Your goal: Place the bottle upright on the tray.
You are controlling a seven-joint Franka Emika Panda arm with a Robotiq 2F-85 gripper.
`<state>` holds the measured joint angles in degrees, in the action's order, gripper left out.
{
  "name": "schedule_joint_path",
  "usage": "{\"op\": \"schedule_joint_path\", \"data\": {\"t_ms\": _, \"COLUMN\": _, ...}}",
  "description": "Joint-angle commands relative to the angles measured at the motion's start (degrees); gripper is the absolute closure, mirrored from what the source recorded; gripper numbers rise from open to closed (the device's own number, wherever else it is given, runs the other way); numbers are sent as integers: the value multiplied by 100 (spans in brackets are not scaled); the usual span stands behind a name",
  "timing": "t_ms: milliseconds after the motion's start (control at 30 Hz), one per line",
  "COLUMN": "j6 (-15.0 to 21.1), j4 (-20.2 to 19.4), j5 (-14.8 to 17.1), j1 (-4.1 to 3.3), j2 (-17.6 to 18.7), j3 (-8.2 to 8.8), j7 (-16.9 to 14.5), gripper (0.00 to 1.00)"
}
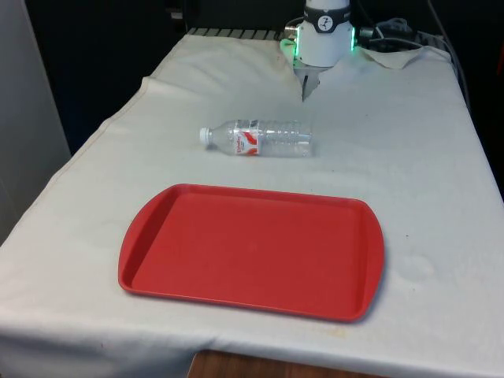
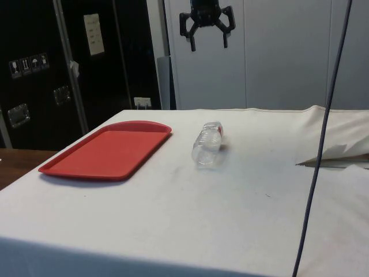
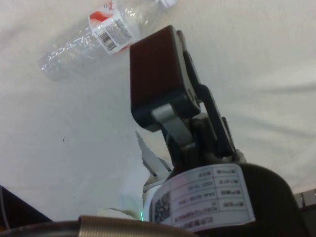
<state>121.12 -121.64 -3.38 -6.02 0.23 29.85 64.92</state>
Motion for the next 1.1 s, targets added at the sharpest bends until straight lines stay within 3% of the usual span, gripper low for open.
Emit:
{"op": "schedule_joint_path", "data": {"t_ms": 0, "j6": 6, "j4": 0, "j5": 6, "j1": 0, "j2": 0, "j3": 0, "j7": 11, "gripper": 0}}
{"op": "schedule_joint_path", "data": {"t_ms": 167, "j6": 0, "j4": -6, "j5": 0, "j1": 0, "j2": 6, "j3": -6, "j7": 0, "gripper": 0}}
{"op": "schedule_joint_path", "data": {"t_ms": 733, "j6": 63, "j4": -11, "j5": -269, "j1": -40, "j2": 0, "j3": -52, "j7": 539, "gripper": 0}}
{"op": "schedule_joint_path", "data": {"t_ms": 767, "j6": 17, "j4": 0, "j5": -201, "j1": -29, "j2": 11, "j3": -46, "j7": 430, "gripper": 0}}
{"op": "schedule_joint_path", "data": {"t_ms": 833, "j6": 57, "j4": -11, "j5": -281, "j1": -40, "j2": 0, "j3": -57, "j7": 561, "gripper": 0}}
{"op": "schedule_joint_path", "data": {"t_ms": 1067, "j6": -6, "j4": -6, "j5": -109, "j1": -11, "j2": 0, "j3": -29, "j7": 418, "gripper": 0}}
